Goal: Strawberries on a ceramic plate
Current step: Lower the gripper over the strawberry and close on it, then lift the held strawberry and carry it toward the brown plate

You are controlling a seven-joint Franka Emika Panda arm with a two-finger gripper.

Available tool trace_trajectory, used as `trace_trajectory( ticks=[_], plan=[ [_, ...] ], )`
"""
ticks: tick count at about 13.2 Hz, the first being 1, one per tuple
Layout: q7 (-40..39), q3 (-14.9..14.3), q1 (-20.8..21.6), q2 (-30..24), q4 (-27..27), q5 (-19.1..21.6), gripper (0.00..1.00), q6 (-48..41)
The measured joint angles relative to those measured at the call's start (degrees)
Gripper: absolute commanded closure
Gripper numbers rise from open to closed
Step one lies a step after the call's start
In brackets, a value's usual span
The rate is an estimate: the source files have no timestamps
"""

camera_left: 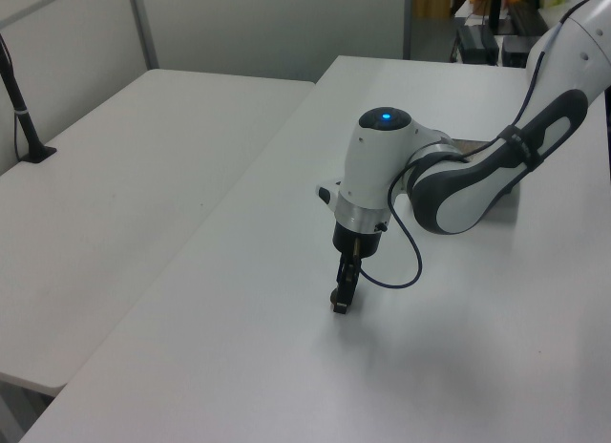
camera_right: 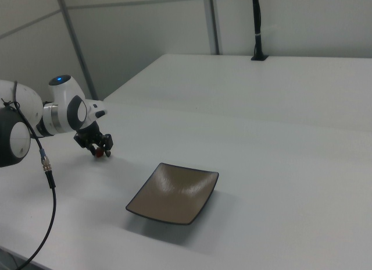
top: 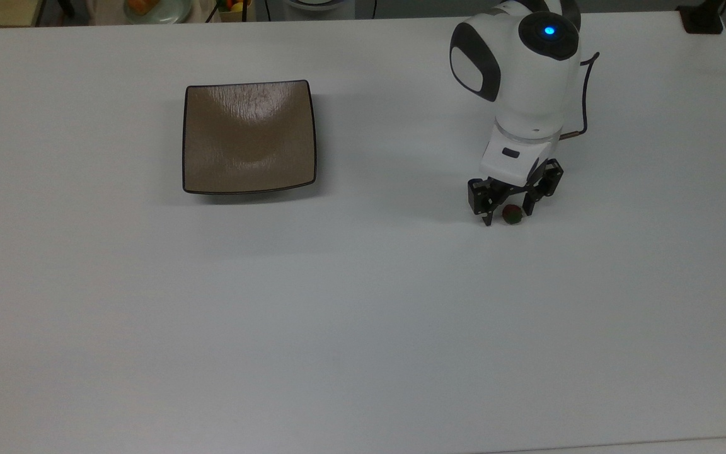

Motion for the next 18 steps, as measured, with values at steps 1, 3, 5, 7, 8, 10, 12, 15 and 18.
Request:
trace_trajectory(
  ticks=[1,3,5,7,8,10,12,15,18],
  plan=[
    [0.0,0.0,0.0,0.0,0.2,-0.1,0.99,0.0],
    [0.0,0.0,0.0,0.0,0.4,-0.1,1.00,0.0],
    [0.0,0.0,0.0,0.0,0.5,-0.1,1.00,0.0],
    [0.0,0.0,0.0,0.0,0.9,-0.1,1.00,0.0],
    [0.1,0.0,0.0,-0.2,1.3,-0.1,1.00,0.0],
    [0.1,0.0,-0.1,-1.4,1.7,-0.1,1.00,-0.4],
    [0.2,-0.2,-1.1,-5.3,1.9,-0.1,1.00,-6.9],
    [0.1,-0.3,-4.1,-14.7,2.2,0.7,1.00,-20.1],
    [-4.3,-0.6,-7.1,-21.3,2.1,3.6,1.00,-29.8]
  ],
)
